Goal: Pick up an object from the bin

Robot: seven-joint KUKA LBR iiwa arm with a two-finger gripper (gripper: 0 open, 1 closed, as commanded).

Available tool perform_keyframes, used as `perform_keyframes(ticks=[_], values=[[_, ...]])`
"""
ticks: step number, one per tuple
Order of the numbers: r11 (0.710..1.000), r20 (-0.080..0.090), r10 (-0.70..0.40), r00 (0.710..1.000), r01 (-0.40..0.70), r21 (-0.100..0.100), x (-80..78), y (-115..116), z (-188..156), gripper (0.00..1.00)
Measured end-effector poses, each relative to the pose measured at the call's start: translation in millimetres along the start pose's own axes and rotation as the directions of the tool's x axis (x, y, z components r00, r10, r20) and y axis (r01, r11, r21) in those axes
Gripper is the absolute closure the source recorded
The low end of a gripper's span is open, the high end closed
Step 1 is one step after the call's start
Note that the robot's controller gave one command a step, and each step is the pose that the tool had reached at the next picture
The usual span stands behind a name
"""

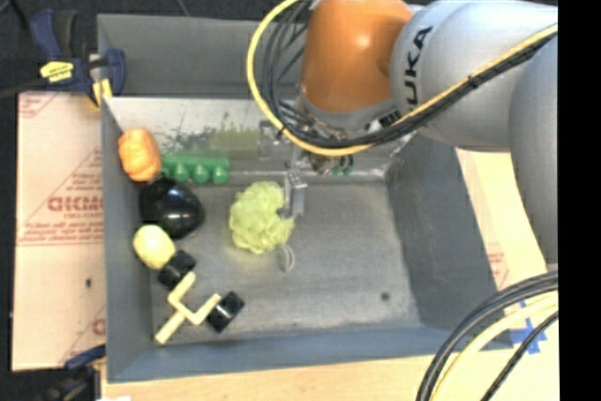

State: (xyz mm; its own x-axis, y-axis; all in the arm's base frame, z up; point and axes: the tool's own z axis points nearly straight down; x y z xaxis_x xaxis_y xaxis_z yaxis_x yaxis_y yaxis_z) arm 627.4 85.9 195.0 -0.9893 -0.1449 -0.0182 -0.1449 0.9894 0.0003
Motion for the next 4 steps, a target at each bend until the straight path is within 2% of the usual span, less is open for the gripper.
perform_keyframes(ticks=[1,2,3,4], values=[[0.997,-0.006,-0.074,0.997,0.074,-0.001,13.2,-8.9,52.2,0.0],[1.0,-0.007,-0.016,1.0,0.016,-0.001,7.2,-8.5,89.4,0.0],[1.0,0.003,-0.029,1.0,0.029,0.0,18.4,-12.6,120.3,1.0],[1.0,0.004,-0.029,1.0,0.029,0.0,18.3,-12.7,120.3,1.0]])
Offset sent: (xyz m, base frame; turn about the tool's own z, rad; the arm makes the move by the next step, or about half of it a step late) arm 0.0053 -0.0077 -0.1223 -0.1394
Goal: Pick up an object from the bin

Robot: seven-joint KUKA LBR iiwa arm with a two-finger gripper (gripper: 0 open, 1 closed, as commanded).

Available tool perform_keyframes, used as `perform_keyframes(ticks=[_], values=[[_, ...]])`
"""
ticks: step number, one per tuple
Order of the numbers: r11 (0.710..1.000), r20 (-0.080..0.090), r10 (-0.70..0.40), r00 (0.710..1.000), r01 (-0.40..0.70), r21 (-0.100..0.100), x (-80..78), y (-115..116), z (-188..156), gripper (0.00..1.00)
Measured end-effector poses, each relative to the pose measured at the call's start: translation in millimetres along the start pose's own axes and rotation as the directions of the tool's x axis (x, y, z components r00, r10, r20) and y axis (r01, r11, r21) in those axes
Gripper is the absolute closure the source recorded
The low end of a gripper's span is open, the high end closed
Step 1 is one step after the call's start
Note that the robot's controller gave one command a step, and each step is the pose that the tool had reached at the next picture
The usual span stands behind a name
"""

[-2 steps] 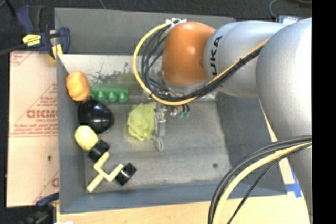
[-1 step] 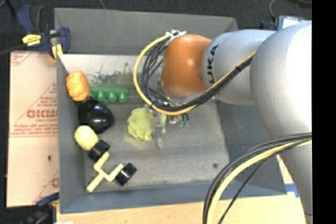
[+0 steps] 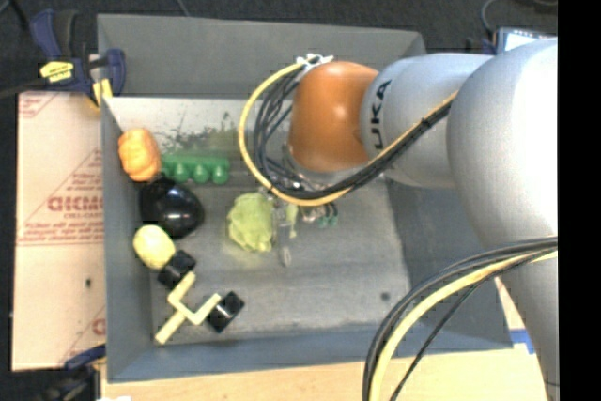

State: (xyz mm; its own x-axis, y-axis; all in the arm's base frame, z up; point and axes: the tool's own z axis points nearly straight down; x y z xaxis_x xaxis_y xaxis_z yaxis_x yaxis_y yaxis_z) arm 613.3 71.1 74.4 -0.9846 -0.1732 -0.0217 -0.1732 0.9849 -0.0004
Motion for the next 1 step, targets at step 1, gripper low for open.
perform_keyframes(ticks=[1], values=[[1.0,-0.008,-0.023,1.0,0.023,0.0,3.2,-4.7,-42.0,1.0]])
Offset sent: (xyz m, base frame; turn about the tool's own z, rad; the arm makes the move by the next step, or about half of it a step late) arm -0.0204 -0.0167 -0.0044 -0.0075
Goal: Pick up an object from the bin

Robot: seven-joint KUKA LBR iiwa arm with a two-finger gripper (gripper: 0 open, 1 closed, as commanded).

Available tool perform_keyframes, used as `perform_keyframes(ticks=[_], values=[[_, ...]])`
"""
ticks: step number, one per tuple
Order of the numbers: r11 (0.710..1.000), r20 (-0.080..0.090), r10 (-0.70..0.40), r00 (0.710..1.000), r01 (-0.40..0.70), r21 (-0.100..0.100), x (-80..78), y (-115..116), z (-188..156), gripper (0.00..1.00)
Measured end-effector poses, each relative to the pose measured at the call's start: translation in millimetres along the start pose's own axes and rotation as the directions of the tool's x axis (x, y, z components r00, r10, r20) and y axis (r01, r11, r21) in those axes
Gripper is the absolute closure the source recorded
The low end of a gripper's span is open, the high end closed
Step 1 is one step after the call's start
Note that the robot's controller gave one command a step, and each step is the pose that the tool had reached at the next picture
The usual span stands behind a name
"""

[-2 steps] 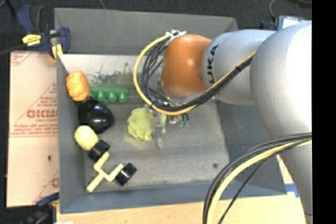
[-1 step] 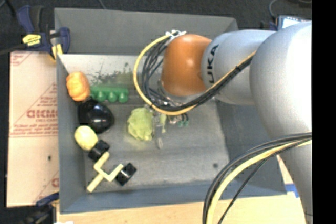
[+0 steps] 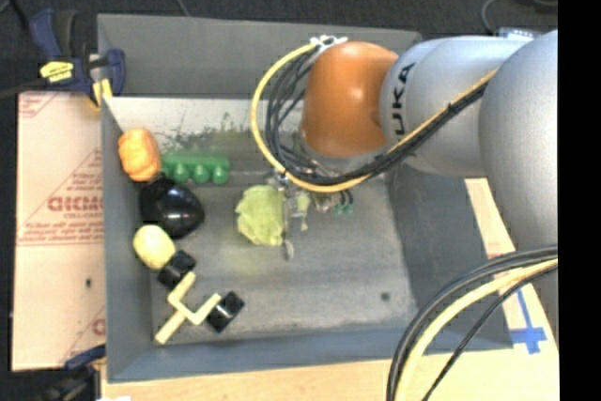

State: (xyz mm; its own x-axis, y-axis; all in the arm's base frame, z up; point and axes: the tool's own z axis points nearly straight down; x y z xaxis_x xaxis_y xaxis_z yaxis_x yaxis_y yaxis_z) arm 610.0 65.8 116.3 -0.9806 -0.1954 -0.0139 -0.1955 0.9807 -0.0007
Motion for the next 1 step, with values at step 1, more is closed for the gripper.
perform_keyframes(ticks=[1], values=[[1.0,0.02,0.001,1.0,-0.001,0.002,1.6,-3.7,-21.6,1.0]])
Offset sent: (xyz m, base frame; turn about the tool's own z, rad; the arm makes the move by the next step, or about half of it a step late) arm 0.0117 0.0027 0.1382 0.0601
